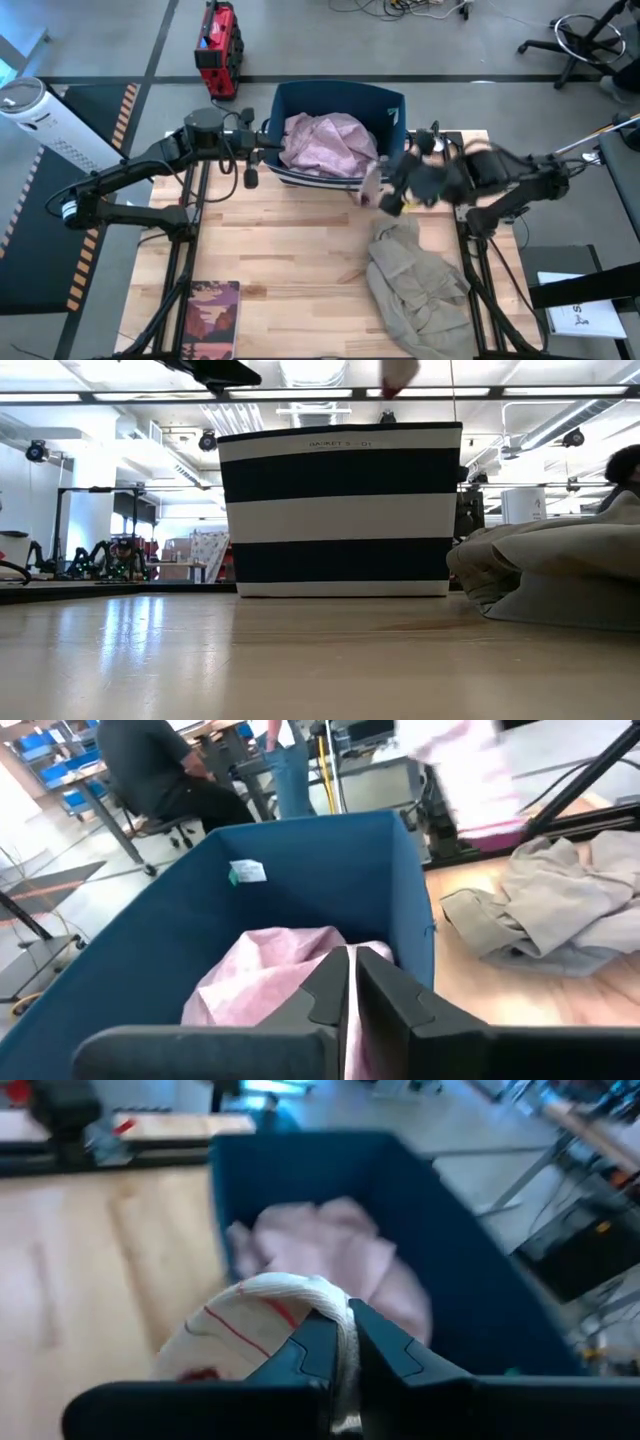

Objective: Sort clothes
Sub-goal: Put the white sock into the blue laundry organizer, then put the light brown jacket into the blue laundry organizer

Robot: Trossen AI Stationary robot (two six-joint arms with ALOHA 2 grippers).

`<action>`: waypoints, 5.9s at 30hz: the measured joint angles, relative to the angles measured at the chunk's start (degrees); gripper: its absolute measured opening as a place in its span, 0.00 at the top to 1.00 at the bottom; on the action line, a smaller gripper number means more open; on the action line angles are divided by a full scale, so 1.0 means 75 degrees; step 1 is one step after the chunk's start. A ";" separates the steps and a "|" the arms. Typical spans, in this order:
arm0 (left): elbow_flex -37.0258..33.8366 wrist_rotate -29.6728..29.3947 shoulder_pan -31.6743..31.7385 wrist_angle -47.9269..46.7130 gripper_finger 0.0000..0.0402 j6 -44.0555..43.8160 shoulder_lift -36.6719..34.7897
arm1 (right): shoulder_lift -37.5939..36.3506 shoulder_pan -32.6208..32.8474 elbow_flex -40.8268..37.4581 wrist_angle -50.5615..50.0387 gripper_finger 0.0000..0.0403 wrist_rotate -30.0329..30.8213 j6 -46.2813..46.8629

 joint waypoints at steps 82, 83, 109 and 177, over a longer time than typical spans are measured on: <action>-0.1431 -0.0061 0.0706 0.1165 1.00 -0.0666 -0.0385 | 0.1535 0.1142 -0.1477 -0.1759 0.26 -0.4756 0.3543; -0.1431 -0.0061 0.0706 0.1166 1.00 -0.0667 -0.0385 | 0.1551 0.1284 -0.1683 -0.1748 0.25 -0.4688 0.3904; -0.1486 0.0000 0.0706 0.0818 1.00 -0.1011 -0.0385 | 0.1534 0.2006 -0.6513 0.1781 0.23 -0.5231 0.7511; -0.1475 0.0003 0.0705 0.0987 1.00 -0.1268 -0.1208 | 0.1610 -0.1370 0.4501 0.3916 0.92 -0.0733 -0.5139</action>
